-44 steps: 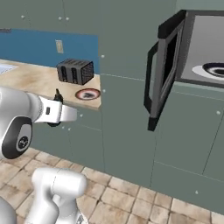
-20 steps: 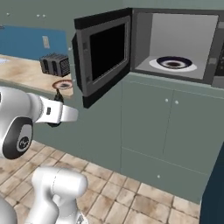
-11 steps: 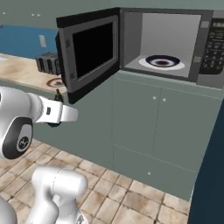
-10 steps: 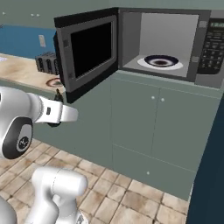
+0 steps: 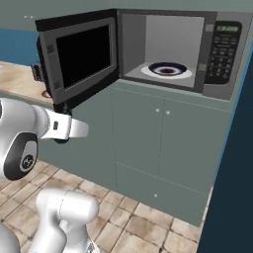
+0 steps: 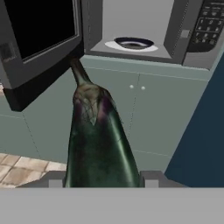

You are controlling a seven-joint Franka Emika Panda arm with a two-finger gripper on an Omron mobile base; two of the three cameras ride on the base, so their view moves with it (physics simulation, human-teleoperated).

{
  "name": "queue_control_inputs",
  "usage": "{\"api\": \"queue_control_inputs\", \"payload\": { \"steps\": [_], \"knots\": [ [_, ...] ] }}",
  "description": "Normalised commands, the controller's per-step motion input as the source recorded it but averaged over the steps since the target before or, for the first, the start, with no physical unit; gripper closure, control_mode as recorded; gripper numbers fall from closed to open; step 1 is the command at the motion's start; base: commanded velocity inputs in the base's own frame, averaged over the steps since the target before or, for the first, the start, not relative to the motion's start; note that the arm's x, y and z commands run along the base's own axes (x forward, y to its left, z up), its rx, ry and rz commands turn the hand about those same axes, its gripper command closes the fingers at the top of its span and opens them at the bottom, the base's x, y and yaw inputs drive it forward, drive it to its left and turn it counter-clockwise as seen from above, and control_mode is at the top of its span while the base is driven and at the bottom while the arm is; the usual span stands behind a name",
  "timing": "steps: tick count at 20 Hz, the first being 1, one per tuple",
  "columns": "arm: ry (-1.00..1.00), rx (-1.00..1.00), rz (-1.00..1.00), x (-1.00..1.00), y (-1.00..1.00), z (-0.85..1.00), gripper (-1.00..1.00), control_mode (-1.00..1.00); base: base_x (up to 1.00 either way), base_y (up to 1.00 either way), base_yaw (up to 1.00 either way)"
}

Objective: Pick the eggplant from the counter and place it in the microwave. Then turn on the microwave.

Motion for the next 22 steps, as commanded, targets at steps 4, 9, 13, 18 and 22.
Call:
{"api": "queue_control_inputs", "payload": {
  "steps": [4, 9, 13, 18, 22],
  "knots": [
    [0.0, 0.0, 0.0, 0.0, 0.0, 0.0, 1.0, 1.0, 0.37, -0.28, 0.0],
    [0.0, 0.0, 0.0, 0.0, 0.0, 0.0, 1.0, 1.0, 0.4, -0.38, 0.0],
    [0.0, 0.0, 0.0, 0.0, 0.0, 0.0, 1.0, 1.0, 0.37, -0.48, 0.0],
    [0.0, 0.0, 0.0, 0.0, 0.0, 0.0, 1.0, 1.0, 0.26, -0.41, -0.02],
    [0.0, 0.0, 0.0, 0.0, 0.0, 0.0, 1.0, 1.0, 0.24, -0.36, -0.03]
  ]
}}
